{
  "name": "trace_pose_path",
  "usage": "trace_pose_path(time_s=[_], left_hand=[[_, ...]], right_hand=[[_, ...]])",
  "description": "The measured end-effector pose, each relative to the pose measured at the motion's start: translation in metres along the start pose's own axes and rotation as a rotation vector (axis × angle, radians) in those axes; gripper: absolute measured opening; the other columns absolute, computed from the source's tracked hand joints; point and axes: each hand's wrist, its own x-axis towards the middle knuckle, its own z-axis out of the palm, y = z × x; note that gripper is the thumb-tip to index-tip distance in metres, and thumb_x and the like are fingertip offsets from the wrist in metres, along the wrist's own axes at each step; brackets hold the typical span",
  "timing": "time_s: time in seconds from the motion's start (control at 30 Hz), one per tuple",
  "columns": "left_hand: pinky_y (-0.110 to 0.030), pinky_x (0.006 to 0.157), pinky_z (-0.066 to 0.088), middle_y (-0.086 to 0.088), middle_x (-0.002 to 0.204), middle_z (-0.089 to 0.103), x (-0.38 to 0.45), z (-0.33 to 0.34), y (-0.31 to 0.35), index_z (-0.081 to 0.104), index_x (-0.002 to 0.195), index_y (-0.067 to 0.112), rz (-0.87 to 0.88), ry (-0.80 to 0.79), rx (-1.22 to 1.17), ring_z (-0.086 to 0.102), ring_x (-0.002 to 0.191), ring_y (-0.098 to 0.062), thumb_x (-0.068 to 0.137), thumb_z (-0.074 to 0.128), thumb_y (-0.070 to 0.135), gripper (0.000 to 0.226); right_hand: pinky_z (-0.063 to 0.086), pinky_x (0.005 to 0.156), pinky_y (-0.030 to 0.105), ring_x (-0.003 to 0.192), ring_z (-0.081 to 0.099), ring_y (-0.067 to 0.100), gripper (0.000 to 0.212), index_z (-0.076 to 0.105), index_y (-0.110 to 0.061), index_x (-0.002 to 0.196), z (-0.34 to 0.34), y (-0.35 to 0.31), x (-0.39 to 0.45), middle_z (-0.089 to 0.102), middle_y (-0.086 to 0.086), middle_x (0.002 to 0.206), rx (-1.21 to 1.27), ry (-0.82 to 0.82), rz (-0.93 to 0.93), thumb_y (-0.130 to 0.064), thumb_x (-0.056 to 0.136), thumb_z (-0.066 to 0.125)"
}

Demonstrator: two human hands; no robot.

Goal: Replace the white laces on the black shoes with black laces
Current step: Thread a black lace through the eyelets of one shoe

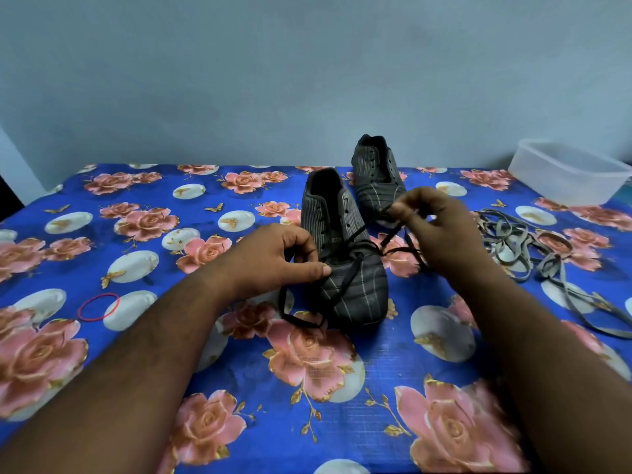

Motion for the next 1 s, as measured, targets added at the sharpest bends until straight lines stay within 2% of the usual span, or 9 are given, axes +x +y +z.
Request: trace_pose_path(time_s=[0.1,0.17,0.23,0.3,0.4,0.5,0.6,0.77,1.0], left_hand=[[-0.044,0.070,0.051,0.007,0.074,0.067,0.000,0.000,0.000,0.068,0.075,0.025,-0.007,0.003,0.029,0.056,0.068,-0.008,0.082,0.080,0.045,0.025],[-0.045,0.070,0.051,0.009,0.073,0.066,0.000,0.000,0.000,0.067,0.075,0.025,-0.001,0.001,0.048,0.055,0.067,-0.008,0.083,0.079,0.045,0.025],[-0.043,0.069,0.051,0.011,0.072,0.065,0.000,0.001,0.001,0.067,0.075,0.023,0.005,-0.002,0.045,0.055,0.067,-0.007,0.084,0.079,0.043,0.025],[-0.041,0.069,0.050,0.011,0.071,0.064,0.000,0.001,0.002,0.067,0.076,0.020,0.004,-0.001,0.034,0.055,0.067,-0.006,0.085,0.079,0.039,0.024],[-0.042,0.068,0.050,0.006,0.072,0.065,0.000,0.001,0.000,0.066,0.075,0.019,0.010,-0.003,0.014,0.055,0.066,-0.007,0.084,0.079,0.041,0.027],[-0.037,0.065,0.048,0.007,0.070,0.063,0.000,0.001,-0.001,0.065,0.076,0.018,0.009,-0.003,0.002,0.054,0.065,-0.006,0.084,0.079,0.042,0.029],[-0.029,0.063,0.045,0.010,0.068,0.061,0.000,0.002,-0.001,0.065,0.076,0.017,0.007,-0.005,0.001,0.053,0.064,-0.005,0.086,0.079,0.037,0.027],[-0.032,0.063,0.046,0.004,0.071,0.063,0.002,0.003,-0.004,0.065,0.076,0.019,0.015,-0.013,-0.005,0.053,0.065,-0.006,0.080,0.077,0.050,0.034],[-0.037,0.065,0.048,0.002,0.073,0.063,0.002,0.003,-0.004,0.065,0.076,0.020,0.007,-0.003,0.009,0.054,0.066,-0.007,0.073,0.072,0.061,0.041]], right_hand=[[0.052,0.081,0.036,0.078,0.060,0.010,0.010,0.063,-0.022,0.098,-0.017,0.023,0.008,0.066,-0.005,0.084,0.011,0.340,0.191,-0.032,0.097,0.063],[0.054,0.086,0.048,0.085,0.065,0.021,0.015,0.060,-0.024,0.103,-0.025,0.035,0.010,0.068,0.001,0.090,-0.027,0.367,0.283,-0.037,0.095,0.060],[0.054,0.085,0.044,0.092,0.069,0.025,0.023,0.056,-0.023,0.115,-0.022,0.036,0.006,0.071,0.004,0.098,0.019,0.210,0.320,-0.030,0.095,0.064],[0.052,0.081,0.033,0.095,0.068,0.015,0.033,0.054,-0.021,0.123,-0.012,0.024,0.000,0.071,-0.002,0.104,0.005,0.021,0.206,-0.025,0.094,0.070],[0.047,0.078,0.022,0.088,0.063,0.003,0.019,0.066,-0.023,0.105,0.005,0.001,-0.008,0.068,-0.013,0.094,-0.066,-0.219,-0.134,-0.030,0.090,0.075],[0.043,0.078,0.025,0.088,0.060,0.011,0.014,0.070,-0.031,0.091,0.011,-0.002,-0.010,0.065,-0.014,0.089,-0.160,-0.337,-0.305,-0.044,0.087,0.071],[0.042,0.076,0.028,0.090,0.059,0.017,0.006,0.069,-0.039,0.093,0.006,0.002,-0.010,0.066,-0.012,0.092,-0.170,-0.348,-0.306,-0.038,0.089,0.074],[0.034,0.073,0.021,0.082,0.052,0.011,0.012,0.063,-0.037,0.087,0.001,0.007,-0.008,0.060,-0.016,0.084,-0.240,-0.319,-0.334,-0.031,0.092,0.072],[0.036,0.075,0.027,0.083,0.047,0.009,0.007,0.066,-0.016,0.095,-0.010,0.011,-0.002,0.061,-0.008,0.090,-0.318,-0.043,-0.157,-0.022,0.097,0.064]])
